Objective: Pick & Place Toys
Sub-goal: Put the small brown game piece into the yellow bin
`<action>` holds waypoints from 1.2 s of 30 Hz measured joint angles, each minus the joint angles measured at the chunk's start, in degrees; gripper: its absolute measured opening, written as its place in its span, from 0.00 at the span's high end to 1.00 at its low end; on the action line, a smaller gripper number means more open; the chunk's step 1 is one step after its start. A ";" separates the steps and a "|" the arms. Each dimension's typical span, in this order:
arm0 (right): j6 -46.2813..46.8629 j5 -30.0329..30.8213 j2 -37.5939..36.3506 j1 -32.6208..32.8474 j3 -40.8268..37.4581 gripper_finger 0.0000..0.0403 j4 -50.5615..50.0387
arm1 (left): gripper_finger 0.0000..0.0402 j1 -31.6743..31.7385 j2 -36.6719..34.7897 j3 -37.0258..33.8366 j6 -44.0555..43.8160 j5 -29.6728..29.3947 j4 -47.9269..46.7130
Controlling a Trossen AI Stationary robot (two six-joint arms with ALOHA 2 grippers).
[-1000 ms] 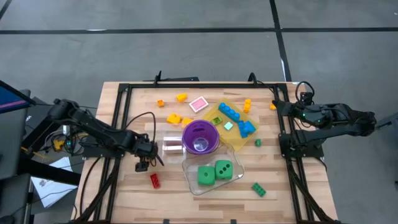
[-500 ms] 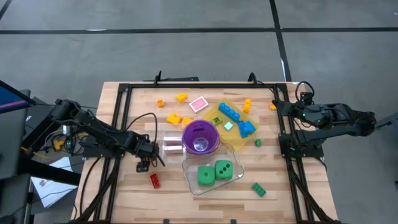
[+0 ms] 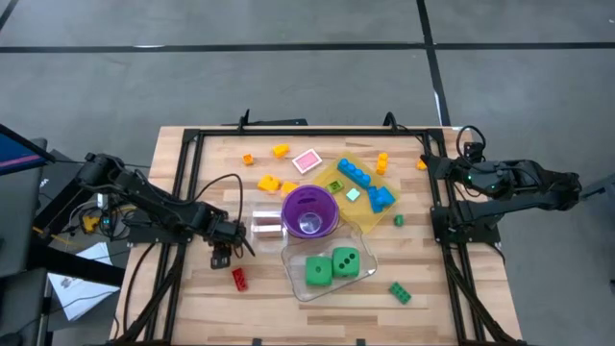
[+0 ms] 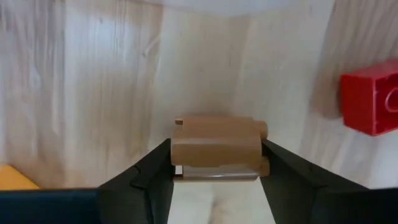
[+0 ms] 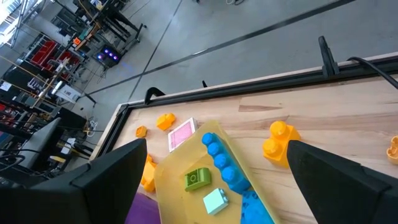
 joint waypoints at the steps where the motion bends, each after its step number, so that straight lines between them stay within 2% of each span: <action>1: -0.21 -0.02 0.00 0.00 0.00 0.06 0.00 | 0.53 0.00 0.00 0.00 -1.20 0.48 0.00; 5: -0.39 0.00 0.00 0.00 0.00 0.06 0.00 | 0.53 0.00 -0.74 0.00 -5.30 2.22 -0.42; 9: -0.38 -0.01 0.00 -0.02 0.00 0.06 0.00 | 0.53 0.02 -2.19 1.99 -5.89 2.21 -2.39; 21: -0.39 -0.02 0.00 -0.02 0.00 0.06 0.02 | 0.53 2.58 -9.59 13.49 -4.90 2.63 -5.99; 29: -0.44 -0.13 0.00 -0.02 0.00 0.06 0.02 | 0.53 7.27 -10.49 22.94 4.64 2.24 -5.46; 36: -0.46 -0.15 0.00 0.00 0.00 0.06 0.02 | 0.53 16.07 -4.84 30.44 18.18 -1.55 -1.84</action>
